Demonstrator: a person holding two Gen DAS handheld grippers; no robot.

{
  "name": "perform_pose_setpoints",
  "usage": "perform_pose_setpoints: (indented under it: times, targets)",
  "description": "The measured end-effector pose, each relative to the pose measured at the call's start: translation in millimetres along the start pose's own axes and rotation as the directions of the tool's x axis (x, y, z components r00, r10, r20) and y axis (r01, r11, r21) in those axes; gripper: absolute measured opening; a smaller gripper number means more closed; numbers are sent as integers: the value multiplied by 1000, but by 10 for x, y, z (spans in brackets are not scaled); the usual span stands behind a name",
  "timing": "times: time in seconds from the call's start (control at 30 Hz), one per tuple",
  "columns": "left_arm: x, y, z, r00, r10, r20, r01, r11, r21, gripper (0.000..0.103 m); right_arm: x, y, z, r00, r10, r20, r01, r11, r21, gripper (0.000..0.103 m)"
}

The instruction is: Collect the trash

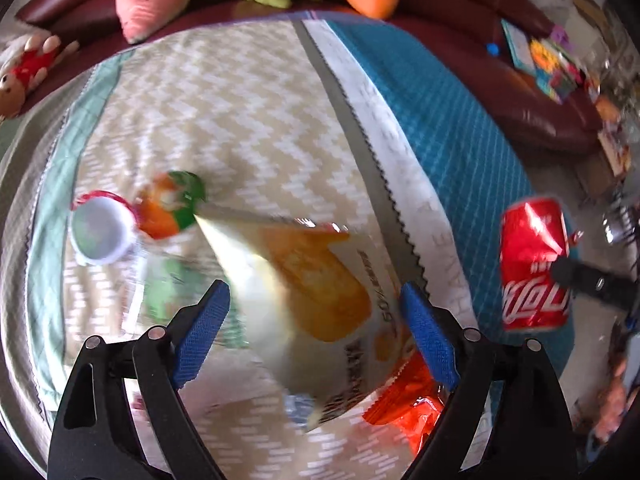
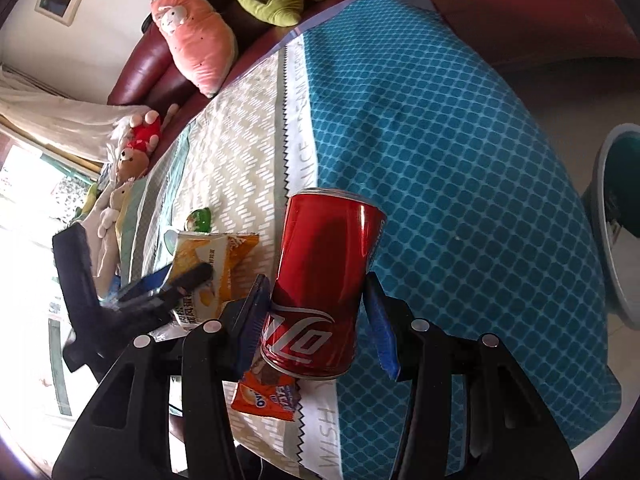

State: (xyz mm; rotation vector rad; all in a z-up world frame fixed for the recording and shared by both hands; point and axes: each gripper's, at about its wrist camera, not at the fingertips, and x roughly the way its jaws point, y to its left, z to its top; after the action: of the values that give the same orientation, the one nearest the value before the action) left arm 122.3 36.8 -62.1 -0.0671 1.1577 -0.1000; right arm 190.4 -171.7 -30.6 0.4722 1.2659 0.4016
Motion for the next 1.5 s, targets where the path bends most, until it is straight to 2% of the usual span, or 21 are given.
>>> perform_pose_setpoints:
  times: [0.03,0.07,0.13,0.17,0.27,0.33,0.6,0.77,0.9,0.97,1.07,1.23,1.4,1.5]
  targets:
    - [15,-27,-19,1000,0,4,0,1000,4,86,5,-34,4,1000,-1,0,1,1000,5,46]
    - [15,-50,-37,1000,2,14,-2,1000,10,77,8,-60,7,1000,-1,0,1,1000,9,46]
    - [-20,-124,-49,999,-20,24,20,999,33,40,5,-115,17,1000,-3,3,3,1000,19,46]
    - [-24,-147,-41,999,-31,19,31,999,38,18,-2,-137,20,1000,-3,6,3,1000,21,46]
    - [-66,-261,-37,999,-3,45,0,997,73,11,-33,-172,21,1000,3,20,-4,1000,30,46]
    - [-103,-289,-26,999,-14,52,11,998,61,3,-62,-200,22,999,10,31,-11,999,34,46]
    - [-388,-637,99,991,-71,113,59,992,110,2,-315,-394,57,995,27,100,-33,997,64,46]
    - [-431,-1118,228,983,-144,112,123,977,172,2,-659,-647,63,982,16,189,-37,994,107,46]
    - [-461,-1632,313,972,-209,108,178,953,247,2,-1122,-999,20,949,-36,312,-19,985,174,46]
    - [-441,-1950,332,965,-245,95,208,933,293,2,-1378,-1232,-42,923,-90,374,7,976,219,46]
    - [-347,-2382,309,957,-282,64,243,905,348,2,-1680,-1657,-148,892,-159,422,27,953,303,46]
    - [-109,-2964,264,944,-329,-8,305,868,391,2,-1954,-2199,-274,863,-263,431,71,909,411,46]
    - [110,-3343,278,937,-346,-58,338,848,408,2,-1997,-2532,-256,853,-341,394,140,879,456,47]
    - [189,-3555,264,934,-348,-78,347,836,424,2,-1903,-2649,-202,865,-354,356,159,865,476,49]
